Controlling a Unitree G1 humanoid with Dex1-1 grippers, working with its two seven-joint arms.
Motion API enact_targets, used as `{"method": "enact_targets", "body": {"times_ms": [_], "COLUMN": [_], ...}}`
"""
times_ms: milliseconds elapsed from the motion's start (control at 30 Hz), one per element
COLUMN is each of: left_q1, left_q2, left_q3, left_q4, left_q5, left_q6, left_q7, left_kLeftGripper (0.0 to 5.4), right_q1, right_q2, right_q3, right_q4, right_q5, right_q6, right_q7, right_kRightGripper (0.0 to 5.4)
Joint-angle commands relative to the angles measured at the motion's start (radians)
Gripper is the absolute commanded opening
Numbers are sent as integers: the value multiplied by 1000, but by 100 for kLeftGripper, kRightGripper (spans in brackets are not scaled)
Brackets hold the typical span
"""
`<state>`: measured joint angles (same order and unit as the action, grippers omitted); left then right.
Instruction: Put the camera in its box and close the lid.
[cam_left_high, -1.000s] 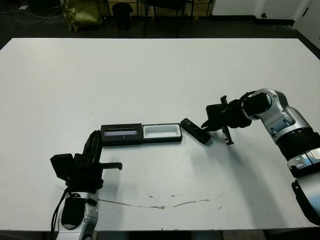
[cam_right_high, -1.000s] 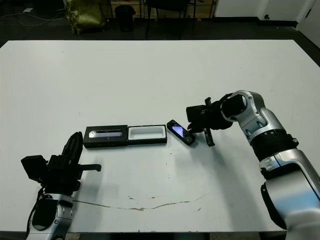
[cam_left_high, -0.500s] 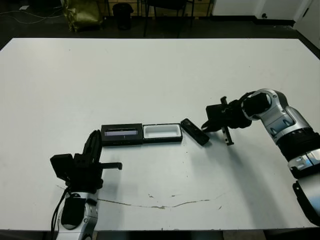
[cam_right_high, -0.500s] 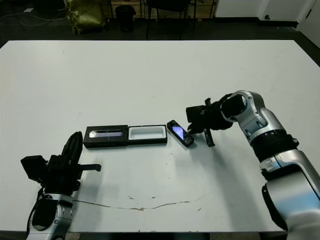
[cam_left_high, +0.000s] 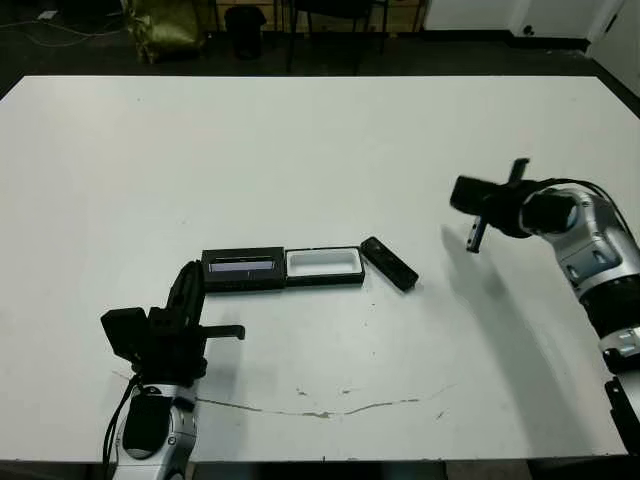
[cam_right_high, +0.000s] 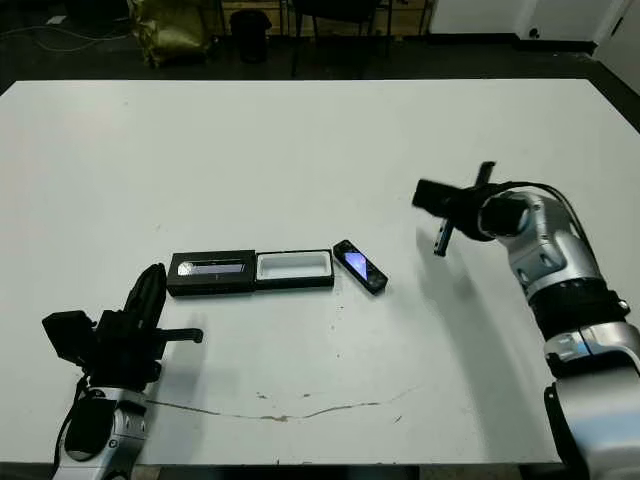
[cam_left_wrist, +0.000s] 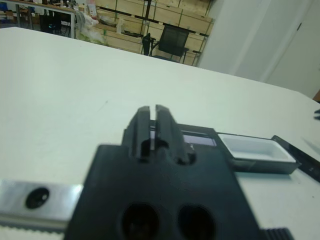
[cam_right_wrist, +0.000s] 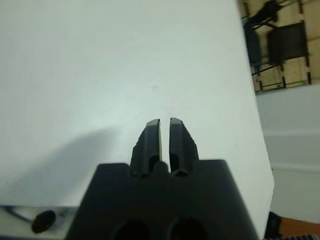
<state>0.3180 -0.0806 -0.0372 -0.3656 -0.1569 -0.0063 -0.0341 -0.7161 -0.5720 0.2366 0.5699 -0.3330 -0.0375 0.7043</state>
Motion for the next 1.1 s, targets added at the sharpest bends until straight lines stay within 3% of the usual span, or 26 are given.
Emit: {"method": "enact_targets", "body": {"times_ms": [33, 233, 300, 367, 467, 567, 633, 867, 1100], "left_q1": [12, 12, 12, 12, 11, 8, 8, 8, 4], "left_q2": [6, 7, 9, 10, 13, 14, 12, 12, 10], "left_q3": [-2, -5, -5, -4, -5, -4, -4, -6, -4], "left_q4": [3, 0, 2, 2, 10, 21, 17, 18, 19], "left_q5": [4, 3, 6, 5, 7, 11, 10, 7, -5], "left_q6": [17, 27, 25, 27, 19, 9, 18, 15, 17], "left_q7": [2, 2, 2, 1, -3, -4, 0, -4, -10], "left_kLeftGripper": [2, 2, 2, 2, 2, 2, 2, 2, 2], "right_q1": [118, 394, 471, 543, 648, 724, 758, 812, 826], "right_q2": [2, 93, 125, 152, 182, 188, 186, 223, 239], "right_q3": [-115, -297, -333, -348, -359, -356, -352, -330, -298], "right_q4": [-167, -588, -668, -724, -848, -1005, -1068, -1036, -998], "right_q5": [135, 461, 561, 619, 682, 704, 708, 730, 696], "right_q6": [78, 300, 331, 314, 394, 514, 554, 505, 442], "right_q7": [-1, -18, -12, -13, -77, -172, -205, -202, -216], "right_kRightGripper": [0, 0, 0, 0, 0, 0, 0, 0, 0]}}
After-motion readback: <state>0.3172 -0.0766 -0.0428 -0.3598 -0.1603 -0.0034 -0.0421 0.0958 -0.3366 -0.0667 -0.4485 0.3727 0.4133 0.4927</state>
